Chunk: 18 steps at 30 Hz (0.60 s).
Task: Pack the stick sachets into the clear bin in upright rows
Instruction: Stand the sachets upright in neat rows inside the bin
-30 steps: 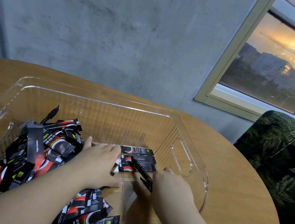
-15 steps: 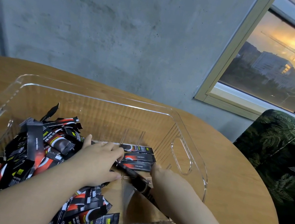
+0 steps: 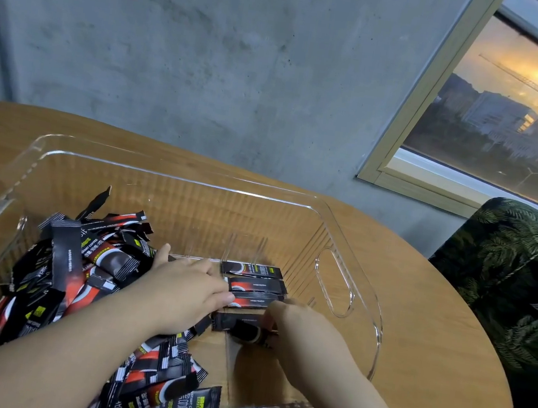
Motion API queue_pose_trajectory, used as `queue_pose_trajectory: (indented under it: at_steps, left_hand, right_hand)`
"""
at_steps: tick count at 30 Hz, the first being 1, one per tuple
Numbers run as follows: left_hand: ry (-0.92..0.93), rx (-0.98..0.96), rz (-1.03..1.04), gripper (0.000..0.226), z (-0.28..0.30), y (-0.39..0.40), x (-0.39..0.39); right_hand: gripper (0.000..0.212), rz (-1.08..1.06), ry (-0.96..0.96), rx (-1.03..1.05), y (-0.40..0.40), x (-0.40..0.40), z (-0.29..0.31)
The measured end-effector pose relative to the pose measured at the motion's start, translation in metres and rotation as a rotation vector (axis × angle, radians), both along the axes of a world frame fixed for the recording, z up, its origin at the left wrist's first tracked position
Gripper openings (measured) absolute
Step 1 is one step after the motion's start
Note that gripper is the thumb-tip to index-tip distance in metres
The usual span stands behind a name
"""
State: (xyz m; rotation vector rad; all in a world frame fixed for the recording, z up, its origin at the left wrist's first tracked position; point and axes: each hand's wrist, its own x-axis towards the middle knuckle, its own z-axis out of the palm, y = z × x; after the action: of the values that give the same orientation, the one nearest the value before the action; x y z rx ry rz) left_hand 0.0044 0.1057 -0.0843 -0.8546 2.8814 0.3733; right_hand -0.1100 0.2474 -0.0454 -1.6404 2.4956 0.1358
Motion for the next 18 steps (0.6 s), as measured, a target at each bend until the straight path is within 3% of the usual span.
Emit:
queue_pose_trajectory:
  at_steps: [4, 13, 18]
  left_hand:
    - [0.022, 0.008, -0.002, 0.024, -0.003, -0.002, 0.0]
    - [0.066, 0.002, -0.011, 0.026, -0.005, -0.002, 0.001]
    - [0.08, 0.039, -0.005, 0.021, -0.003, -0.002, 0.001]
  right_hand:
    - [0.027, 0.04, -0.017, -0.032, -0.001, -0.002, -0.002]
    - [0.038, 0.093, -0.022, -0.01, -0.005, -0.003, -0.016]
    - [0.026, 0.088, -0.027, -0.001, -0.001, -0.006, -0.016]
